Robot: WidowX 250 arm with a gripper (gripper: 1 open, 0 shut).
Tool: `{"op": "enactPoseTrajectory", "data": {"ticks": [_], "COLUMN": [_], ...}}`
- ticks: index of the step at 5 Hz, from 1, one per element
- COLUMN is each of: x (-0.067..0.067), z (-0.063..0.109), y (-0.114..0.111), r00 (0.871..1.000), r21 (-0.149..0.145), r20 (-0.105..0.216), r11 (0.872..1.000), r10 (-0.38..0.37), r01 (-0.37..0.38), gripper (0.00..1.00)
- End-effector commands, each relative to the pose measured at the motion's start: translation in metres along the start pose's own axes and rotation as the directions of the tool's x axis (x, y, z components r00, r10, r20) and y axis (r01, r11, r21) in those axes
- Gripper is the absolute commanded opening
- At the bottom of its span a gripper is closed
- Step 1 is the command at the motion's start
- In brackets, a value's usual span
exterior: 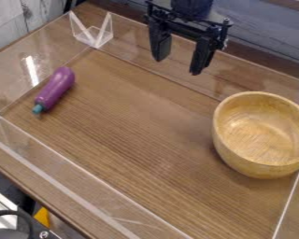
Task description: Put the purple eggplant in the brown bowl
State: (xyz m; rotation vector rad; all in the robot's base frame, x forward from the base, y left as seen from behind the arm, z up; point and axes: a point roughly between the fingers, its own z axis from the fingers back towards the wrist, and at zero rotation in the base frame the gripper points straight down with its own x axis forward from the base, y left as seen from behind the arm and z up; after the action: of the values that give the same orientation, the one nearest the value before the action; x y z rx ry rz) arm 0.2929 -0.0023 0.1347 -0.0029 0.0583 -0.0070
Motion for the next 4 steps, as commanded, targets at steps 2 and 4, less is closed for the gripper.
{"op": "enactPoseTrajectory", "data": {"ticks": [2, 4], "x": [-0.010, -0.032], "z": [-0.004, 0.002], "y": [0.027, 0.095], "r00": [0.995, 0.980], "r21": [-0.004, 0.012], "r20": [-0.020, 0.007], "r11": [0.995, 0.980], "r10": [0.099, 0.197], "r01": [-0.099, -0.197], "gripper": [1.00, 1.00]}}
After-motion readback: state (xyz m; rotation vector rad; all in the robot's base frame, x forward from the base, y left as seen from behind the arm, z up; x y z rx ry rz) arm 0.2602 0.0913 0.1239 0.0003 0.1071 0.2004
